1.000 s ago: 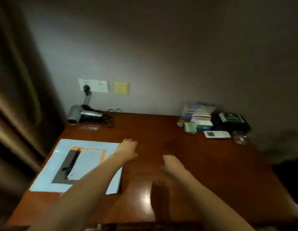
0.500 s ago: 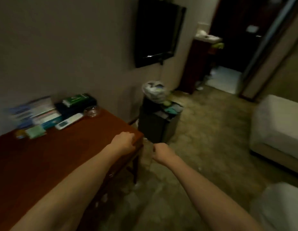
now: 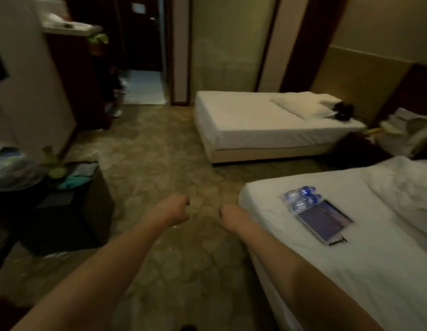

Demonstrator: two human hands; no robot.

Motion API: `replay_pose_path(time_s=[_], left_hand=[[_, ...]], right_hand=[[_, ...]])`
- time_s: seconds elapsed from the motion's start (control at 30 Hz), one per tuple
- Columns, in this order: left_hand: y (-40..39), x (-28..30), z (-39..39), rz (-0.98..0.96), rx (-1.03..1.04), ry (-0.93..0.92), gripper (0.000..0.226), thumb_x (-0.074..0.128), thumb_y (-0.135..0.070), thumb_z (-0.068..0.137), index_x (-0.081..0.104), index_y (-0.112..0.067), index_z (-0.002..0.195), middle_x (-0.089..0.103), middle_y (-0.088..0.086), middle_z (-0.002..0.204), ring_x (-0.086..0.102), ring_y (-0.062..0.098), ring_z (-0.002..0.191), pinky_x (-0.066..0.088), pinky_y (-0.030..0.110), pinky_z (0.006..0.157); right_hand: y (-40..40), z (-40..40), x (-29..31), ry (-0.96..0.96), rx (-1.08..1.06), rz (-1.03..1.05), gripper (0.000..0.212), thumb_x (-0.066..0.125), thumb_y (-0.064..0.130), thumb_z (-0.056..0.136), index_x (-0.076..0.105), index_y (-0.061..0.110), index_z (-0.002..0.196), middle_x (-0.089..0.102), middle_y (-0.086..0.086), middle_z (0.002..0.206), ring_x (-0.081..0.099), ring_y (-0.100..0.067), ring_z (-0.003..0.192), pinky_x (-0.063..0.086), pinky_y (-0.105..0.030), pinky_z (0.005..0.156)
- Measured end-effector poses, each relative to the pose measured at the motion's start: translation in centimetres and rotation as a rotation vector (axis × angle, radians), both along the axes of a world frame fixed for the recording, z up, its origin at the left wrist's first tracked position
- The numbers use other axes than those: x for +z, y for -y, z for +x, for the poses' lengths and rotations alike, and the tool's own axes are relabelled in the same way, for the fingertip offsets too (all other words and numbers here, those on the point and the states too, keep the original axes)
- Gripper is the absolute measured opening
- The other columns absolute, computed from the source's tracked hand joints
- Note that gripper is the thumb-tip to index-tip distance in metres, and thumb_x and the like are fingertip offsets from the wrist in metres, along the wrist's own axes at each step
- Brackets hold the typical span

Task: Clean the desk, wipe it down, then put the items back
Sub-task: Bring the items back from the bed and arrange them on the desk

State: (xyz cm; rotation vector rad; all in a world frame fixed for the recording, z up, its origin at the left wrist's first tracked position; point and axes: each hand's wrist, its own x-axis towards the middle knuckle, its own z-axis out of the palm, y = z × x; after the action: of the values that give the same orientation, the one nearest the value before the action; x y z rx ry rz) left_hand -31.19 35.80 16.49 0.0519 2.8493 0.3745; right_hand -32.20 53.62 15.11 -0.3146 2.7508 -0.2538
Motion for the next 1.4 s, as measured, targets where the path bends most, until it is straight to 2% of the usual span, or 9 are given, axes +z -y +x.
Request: replay_pose_path(time_s=[0.27, 0.67, 0.73, 0.8, 0.9, 1.1, 1.23, 1.3, 1.4], left_hand=[[-11.3, -0.7, -16.8, -0.048, -0.347, 0.027, 0.043, 0.058, -0.023, 0.086, 0.052, -0.013, 0.128, 0.057, 0.007, 0.125, 0.055, 0.024, 0.112, 0.046, 0.03, 0.088], [-37.5, -6.4, -28.0, -0.153, -0.823, 0.032, 0.037, 0.061, -0.028, 0.084, 0.056, -0.019, 0.12, 0.059, 0.004, 0.121, 0.055, 0.021, 0.11, 0.044, 0.031, 0.089], [-40.9, -7.3, -30.9, -0.171, -0.815, 0.055, 0.036, 0.061, -0.028, 0.084, 0.056, -0.019, 0.119, 0.059, 0.004, 0.12, 0.056, 0.021, 0.108, 0.045, 0.031, 0.088], [-43.5, -7.5, -33.7, -0.176, -0.8, 0.118, 0.035, 0.06, -0.028, 0.085, 0.056, -0.018, 0.119, 0.06, 0.004, 0.118, 0.057, 0.02, 0.105, 0.046, 0.03, 0.085], [-46.4, -8.3, -37.4, -0.116, -0.712, 0.181, 0.036, 0.06, -0.029, 0.085, 0.057, -0.015, 0.118, 0.061, 0.006, 0.117, 0.057, 0.022, 0.105, 0.046, 0.03, 0.084], [-49.0, -12.3, -43.9, 0.07, -0.444, 0.413, 0.032, 0.062, -0.025, 0.087, 0.057, -0.006, 0.112, 0.054, 0.009, 0.1, 0.05, 0.018, 0.088, 0.039, 0.022, 0.063], [-50.8, -17.0, -49.0, 0.131, -0.268, 0.514, 0.043, 0.066, -0.027, 0.085, 0.055, -0.001, 0.117, 0.055, 0.012, 0.104, 0.055, 0.025, 0.094, 0.043, 0.031, 0.076], [-52.0, -19.6, -51.4, 0.174, -0.186, 0.557, 0.025, 0.067, -0.026, 0.084, 0.057, -0.006, 0.094, 0.055, 0.008, 0.09, 0.053, 0.024, 0.083, 0.041, 0.031, 0.072], [-54.1, -23.6, -54.3, 0.225, -0.074, 0.615, 0.028, 0.068, -0.023, 0.083, 0.046, -0.012, 0.069, 0.045, 0.004, 0.072, 0.047, 0.022, 0.073, 0.04, 0.033, 0.07]], right_hand=[[-11.6, -8.2, -1.2, 0.022, -0.434, -0.058, 0.035, 0.051, 0.02, 0.095, 0.052, 0.012, 0.129, 0.054, -0.011, 0.129, 0.052, -0.027, 0.118, 0.041, -0.035, 0.097], [-33.1, -12.6, -6.5, 0.127, -0.882, -0.033, 0.029, 0.05, 0.016, 0.092, 0.055, 0.008, 0.12, 0.054, -0.013, 0.127, 0.052, -0.029, 0.117, 0.045, -0.033, 0.089], [-36.4, -15.4, -7.7, 0.15, -0.913, -0.077, 0.023, 0.049, 0.016, 0.092, 0.056, 0.008, 0.113, 0.056, -0.013, 0.119, 0.054, -0.03, 0.112, 0.045, -0.033, 0.085], [-38.8, -18.0, -8.6, 0.19, -0.952, -0.134, 0.008, 0.049, 0.015, 0.093, 0.052, 0.009, 0.089, 0.052, -0.012, 0.092, 0.057, -0.026, 0.09, 0.04, -0.03, 0.072], [-41.8, -21.7, -9.8, 0.2, -1.01, -0.193, 0.023, 0.051, 0.015, 0.091, 0.042, 0.012, 0.07, 0.042, -0.004, 0.071, 0.043, -0.017, 0.062, 0.033, -0.025, 0.054], [-45.0, -28.7, -14.4, 0.303, -1.105, -0.343, 0.041, 0.058, 0.016, 0.089, 0.03, 0.016, 0.059, 0.029, -0.003, 0.059, 0.03, -0.013, 0.051, 0.021, -0.027, 0.045], [-46.6, -33.2, -17.9, 0.385, -1.21, -0.475, 0.032, 0.061, 0.02, 0.09, 0.047, 0.01, 0.064, 0.043, -0.01, 0.062, 0.042, -0.017, 0.055, 0.035, -0.03, 0.051], [-47.5, -35.2, -19.7, 0.408, -1.293, -0.557, 0.028, 0.062, 0.021, 0.09, 0.052, 0.008, 0.067, 0.048, -0.01, 0.063, 0.047, -0.017, 0.056, 0.039, -0.03, 0.055], [-48.9, -38.2, -22.9, 0.417, -1.493, -0.715, 0.041, 0.063, 0.021, 0.089, 0.042, 0.012, 0.055, 0.041, -0.006, 0.054, 0.041, -0.015, 0.05, 0.036, -0.026, 0.053]])
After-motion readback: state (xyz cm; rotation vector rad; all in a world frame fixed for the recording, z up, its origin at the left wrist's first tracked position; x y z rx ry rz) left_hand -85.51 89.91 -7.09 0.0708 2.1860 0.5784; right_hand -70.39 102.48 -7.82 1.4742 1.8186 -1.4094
